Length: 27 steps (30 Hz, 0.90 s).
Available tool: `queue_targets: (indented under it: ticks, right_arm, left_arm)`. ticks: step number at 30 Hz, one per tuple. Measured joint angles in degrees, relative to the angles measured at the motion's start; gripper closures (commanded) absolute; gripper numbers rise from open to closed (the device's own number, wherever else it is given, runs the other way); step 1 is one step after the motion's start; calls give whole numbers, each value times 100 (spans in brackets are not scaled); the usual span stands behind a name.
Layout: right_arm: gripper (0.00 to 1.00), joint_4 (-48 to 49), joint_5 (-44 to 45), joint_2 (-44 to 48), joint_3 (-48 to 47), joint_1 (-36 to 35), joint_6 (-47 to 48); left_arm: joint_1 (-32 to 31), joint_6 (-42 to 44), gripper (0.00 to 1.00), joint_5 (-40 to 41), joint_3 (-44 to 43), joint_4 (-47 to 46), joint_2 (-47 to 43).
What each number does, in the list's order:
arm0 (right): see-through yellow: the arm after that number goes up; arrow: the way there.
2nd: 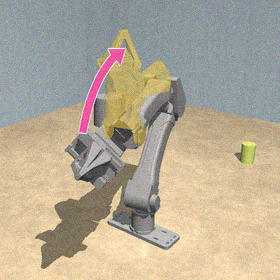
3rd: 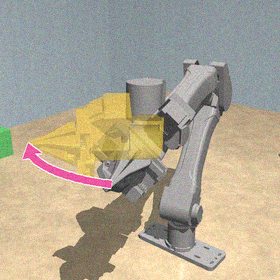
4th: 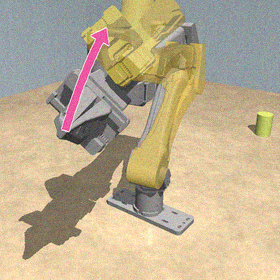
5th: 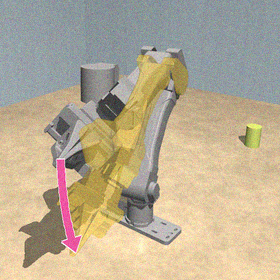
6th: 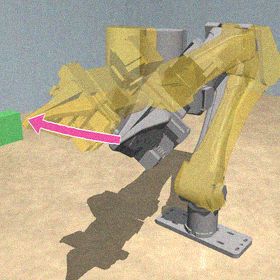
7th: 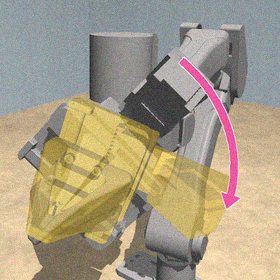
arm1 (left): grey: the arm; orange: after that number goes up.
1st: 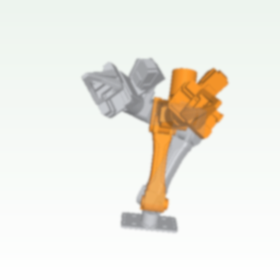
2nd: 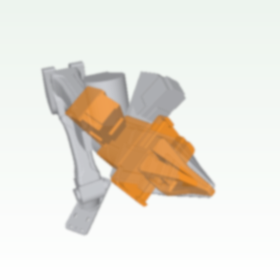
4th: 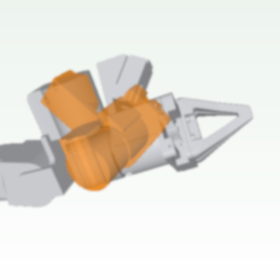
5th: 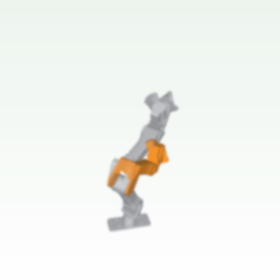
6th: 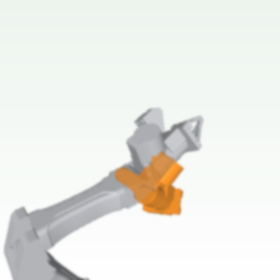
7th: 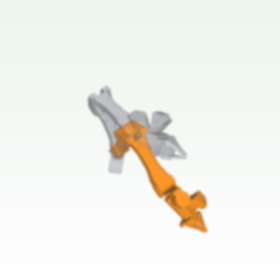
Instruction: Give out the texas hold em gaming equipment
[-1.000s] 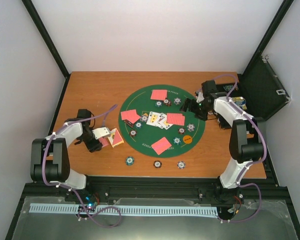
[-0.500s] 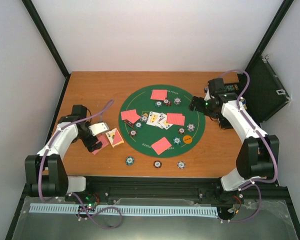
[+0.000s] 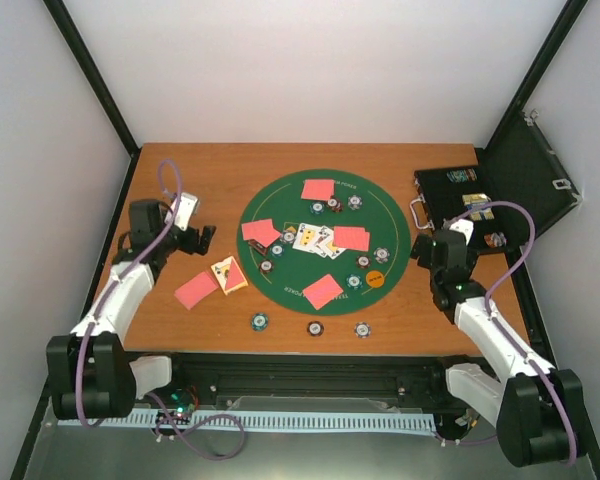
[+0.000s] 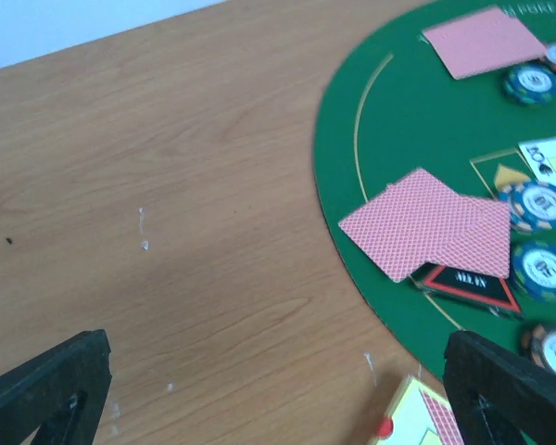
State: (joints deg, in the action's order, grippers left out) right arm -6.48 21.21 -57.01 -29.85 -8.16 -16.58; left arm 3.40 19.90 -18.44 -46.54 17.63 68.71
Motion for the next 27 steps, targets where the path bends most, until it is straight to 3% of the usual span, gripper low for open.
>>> queue_targets:
  ticks: [6, 12, 21, 27]
  right_arm:
    - [0, 1886, 518, -195, 1016, 22, 498]
    - [0, 3657, 693, -1266, 1204, 61, 990]
    - [0, 5281, 498, -2203, 1300, 234, 1469]
    - [0, 6083, -177, -2896, 1305, 352, 1685]
  left_arm:
    - [11, -1165, 0, 177, 1821, -2592, 33]
    - [13, -1554, 0, 557, 2186, -4343, 800]
    - [15, -1912, 0, 905, 2555, -6279, 1646]
    - [9, -2050, 0, 1237, 2695, -6719, 1818]
